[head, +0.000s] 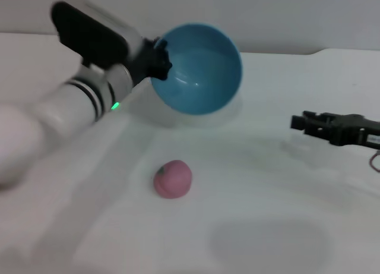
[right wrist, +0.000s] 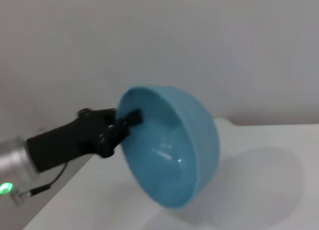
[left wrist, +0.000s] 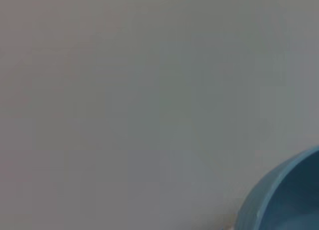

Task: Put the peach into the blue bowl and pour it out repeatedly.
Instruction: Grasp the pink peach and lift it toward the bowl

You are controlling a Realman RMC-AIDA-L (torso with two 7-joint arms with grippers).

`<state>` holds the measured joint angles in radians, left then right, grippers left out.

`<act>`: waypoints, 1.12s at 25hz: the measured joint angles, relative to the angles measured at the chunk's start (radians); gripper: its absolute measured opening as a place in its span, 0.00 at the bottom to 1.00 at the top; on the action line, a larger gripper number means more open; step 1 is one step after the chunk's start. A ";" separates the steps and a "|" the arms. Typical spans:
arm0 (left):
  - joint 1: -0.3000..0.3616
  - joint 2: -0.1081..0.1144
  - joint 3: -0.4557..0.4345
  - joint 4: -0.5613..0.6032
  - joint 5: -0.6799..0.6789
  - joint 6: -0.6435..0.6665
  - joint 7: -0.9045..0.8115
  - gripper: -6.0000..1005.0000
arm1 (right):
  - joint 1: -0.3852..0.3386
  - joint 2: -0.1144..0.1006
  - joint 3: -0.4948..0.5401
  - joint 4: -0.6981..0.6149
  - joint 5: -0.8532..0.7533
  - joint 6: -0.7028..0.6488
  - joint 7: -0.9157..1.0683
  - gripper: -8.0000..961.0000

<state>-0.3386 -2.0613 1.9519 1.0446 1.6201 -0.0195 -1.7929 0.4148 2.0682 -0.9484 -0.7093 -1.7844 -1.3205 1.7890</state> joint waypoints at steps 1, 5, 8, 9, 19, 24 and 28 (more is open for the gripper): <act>-0.005 0.001 -0.066 -0.006 -0.022 0.106 -0.010 0.00 | 0.011 0.000 -0.016 0.007 -0.001 0.002 -0.005 0.47; -0.044 0.008 -0.320 -0.066 -0.022 0.491 -0.146 0.01 | 0.056 -0.001 -0.083 0.039 -0.004 0.006 -0.028 0.47; -0.068 0.014 -0.459 -0.101 0.037 0.645 -0.261 0.01 | 0.096 -0.001 -0.148 0.053 -0.010 0.013 -0.044 0.47; -0.075 0.017 -0.516 -0.108 0.074 0.700 -0.315 0.01 | 0.104 0.000 -0.165 0.055 -0.012 0.018 -0.046 0.47; -0.089 0.060 -0.771 -0.075 0.387 1.042 -0.663 0.01 | 0.219 0.015 -0.529 0.064 -0.006 0.198 -0.047 0.48; -0.080 0.066 -0.822 -0.043 0.518 1.104 -0.735 0.01 | 0.301 0.018 -0.766 0.090 0.121 0.296 -0.048 0.49; -0.080 0.055 -0.854 -0.032 0.558 1.129 -0.739 0.00 | 0.316 0.019 -0.858 0.086 0.163 0.382 -0.048 0.49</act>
<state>-0.4184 -2.0060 1.0984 1.0130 2.1781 1.1097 -2.5316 0.7312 2.0871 -1.8061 -0.6229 -1.6210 -0.9384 1.7411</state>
